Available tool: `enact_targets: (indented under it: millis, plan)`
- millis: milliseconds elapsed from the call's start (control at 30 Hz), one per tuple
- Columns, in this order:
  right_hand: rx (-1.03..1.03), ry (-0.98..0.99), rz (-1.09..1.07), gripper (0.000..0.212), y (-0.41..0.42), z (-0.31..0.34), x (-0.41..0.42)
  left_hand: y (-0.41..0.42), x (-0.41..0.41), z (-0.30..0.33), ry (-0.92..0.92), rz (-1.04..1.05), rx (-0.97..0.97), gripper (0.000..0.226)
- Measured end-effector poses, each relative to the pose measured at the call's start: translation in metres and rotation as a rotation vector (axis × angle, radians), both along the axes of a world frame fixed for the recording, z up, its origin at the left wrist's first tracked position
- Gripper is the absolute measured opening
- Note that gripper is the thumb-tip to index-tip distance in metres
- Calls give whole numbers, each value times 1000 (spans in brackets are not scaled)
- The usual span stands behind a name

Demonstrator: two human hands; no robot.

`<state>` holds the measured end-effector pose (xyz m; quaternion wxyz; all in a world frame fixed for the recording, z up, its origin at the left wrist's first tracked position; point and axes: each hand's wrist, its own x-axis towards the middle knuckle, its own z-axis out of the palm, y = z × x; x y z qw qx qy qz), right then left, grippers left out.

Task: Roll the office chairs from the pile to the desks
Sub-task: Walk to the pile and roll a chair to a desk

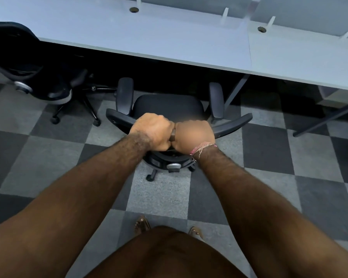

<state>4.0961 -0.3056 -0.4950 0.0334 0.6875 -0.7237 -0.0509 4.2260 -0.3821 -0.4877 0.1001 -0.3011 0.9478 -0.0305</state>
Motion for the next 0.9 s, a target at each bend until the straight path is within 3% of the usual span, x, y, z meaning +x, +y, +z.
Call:
enact_targets:
  millis: [400,900]
  plan:
    - [-5,39,-42,31,-59,-2,-27,-65,-29,0,30,-74,16,19]
    - [-23,28,13,30,-187,-3,-171,-190,-170,0,41,1,49,25]
